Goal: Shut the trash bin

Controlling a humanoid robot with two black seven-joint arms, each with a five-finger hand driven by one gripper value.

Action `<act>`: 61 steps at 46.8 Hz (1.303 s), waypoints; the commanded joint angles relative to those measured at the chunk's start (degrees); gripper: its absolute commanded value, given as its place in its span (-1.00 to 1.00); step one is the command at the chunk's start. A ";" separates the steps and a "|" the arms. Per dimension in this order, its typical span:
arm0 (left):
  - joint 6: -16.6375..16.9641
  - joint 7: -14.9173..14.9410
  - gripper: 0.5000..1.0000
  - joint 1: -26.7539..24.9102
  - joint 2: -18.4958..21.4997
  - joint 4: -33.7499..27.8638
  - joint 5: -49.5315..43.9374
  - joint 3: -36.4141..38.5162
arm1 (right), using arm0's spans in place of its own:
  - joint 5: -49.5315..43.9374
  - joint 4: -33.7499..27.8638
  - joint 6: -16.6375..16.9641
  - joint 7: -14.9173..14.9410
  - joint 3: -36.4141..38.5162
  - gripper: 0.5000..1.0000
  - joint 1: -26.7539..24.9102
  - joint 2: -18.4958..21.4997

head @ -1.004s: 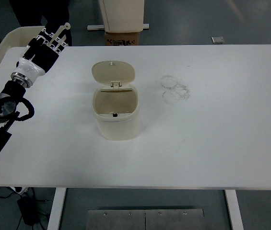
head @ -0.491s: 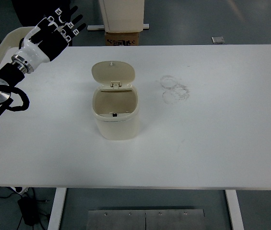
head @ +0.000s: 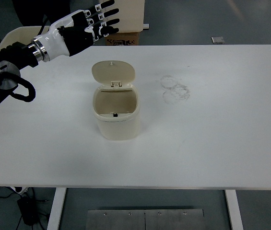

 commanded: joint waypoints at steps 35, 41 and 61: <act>-5.71 1.64 1.00 -19.71 5.39 -5.89 10.20 26.62 | -0.07 0.01 0.00 0.01 0.00 0.97 0.00 0.00; -9.05 2.52 1.00 -21.02 5.83 -6.41 10.37 27.23 | -0.07 0.01 0.00 0.01 0.00 0.97 0.00 0.00; -11.60 3.75 1.00 -24.54 8.90 -10.36 12.83 31.19 | 0.02 0.01 0.00 0.01 0.00 0.97 0.00 0.00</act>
